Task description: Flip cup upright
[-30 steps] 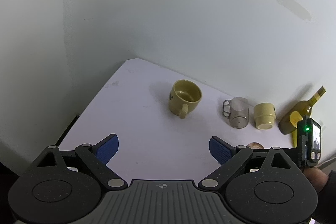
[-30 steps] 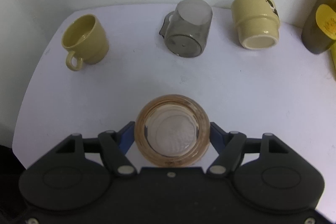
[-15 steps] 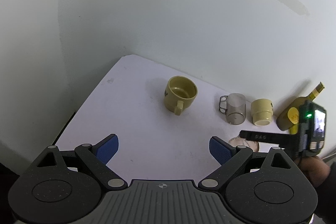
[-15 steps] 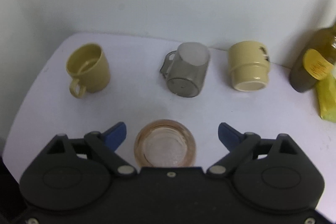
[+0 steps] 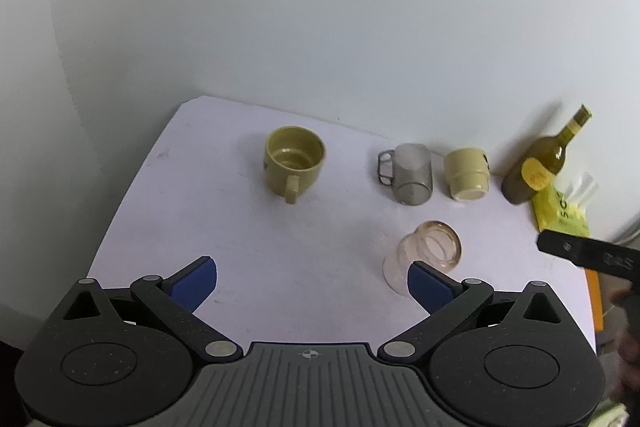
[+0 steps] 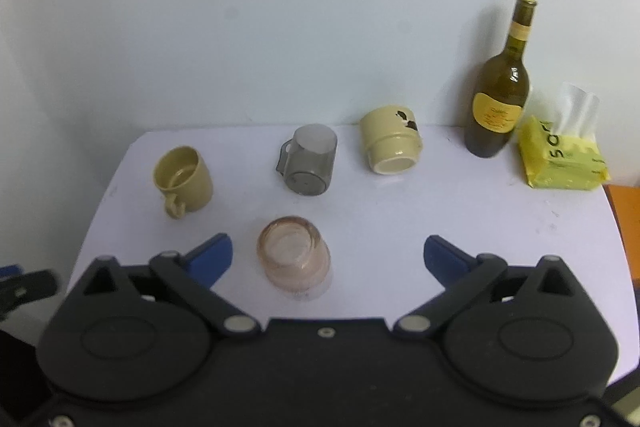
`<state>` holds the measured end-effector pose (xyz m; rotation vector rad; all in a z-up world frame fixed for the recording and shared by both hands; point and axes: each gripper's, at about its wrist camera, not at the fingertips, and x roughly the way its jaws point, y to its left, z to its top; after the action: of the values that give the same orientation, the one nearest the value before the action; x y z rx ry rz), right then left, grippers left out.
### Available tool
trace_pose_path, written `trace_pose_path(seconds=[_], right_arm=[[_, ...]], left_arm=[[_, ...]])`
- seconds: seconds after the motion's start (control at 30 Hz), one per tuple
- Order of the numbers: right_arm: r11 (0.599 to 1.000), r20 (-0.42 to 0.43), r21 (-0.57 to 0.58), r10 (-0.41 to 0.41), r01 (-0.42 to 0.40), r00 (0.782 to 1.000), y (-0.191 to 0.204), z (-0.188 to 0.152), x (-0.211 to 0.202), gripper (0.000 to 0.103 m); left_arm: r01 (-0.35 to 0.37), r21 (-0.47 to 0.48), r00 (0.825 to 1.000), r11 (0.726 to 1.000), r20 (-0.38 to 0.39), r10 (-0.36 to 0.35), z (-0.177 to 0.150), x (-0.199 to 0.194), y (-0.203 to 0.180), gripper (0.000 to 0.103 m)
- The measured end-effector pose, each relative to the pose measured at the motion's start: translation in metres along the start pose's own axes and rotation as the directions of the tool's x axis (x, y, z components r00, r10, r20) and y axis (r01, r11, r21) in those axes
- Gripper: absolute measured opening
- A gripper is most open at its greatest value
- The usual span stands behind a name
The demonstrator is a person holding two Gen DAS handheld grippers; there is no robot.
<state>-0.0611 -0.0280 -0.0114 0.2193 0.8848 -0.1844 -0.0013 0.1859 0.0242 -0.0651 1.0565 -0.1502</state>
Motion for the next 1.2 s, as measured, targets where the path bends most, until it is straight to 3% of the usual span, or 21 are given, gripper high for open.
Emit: trace_pose_path(seconds=[0.13,0.3,0.43,1.2], right_arm=[[1.000,-0.045,0.015,-0.018,0.018,0.999,0.006,-0.006,-0.011,0.103],[0.989,-0.070,-0.132,-0.076,0.067,0.995,0.036,-0.018,-0.011,0.103],[0.988,-0.084,-0.137,-0.076,0.064,0.994,0.038,-0.015,-0.009,0.103],[0.987,-0.130,-0.157,-0.046,0.025,0.990,0.040,-0.006,0.003,0.103]], left_arm=[[-0.037,0.029,0.998,0.999,-0.043,0.038,0.004,0.004,-0.011,0.103],[-0.077,0.006,0.994,0.997,-0.081,0.077,-0.003,0.008,-0.016,0.103],[-0.130,0.038,0.987,0.991,-0.093,0.133,-0.005,0.010,-0.022,0.103],[-0.138,0.039,0.983,0.990,-0.113,0.142,0.002,0.016,-0.025,0.103]])
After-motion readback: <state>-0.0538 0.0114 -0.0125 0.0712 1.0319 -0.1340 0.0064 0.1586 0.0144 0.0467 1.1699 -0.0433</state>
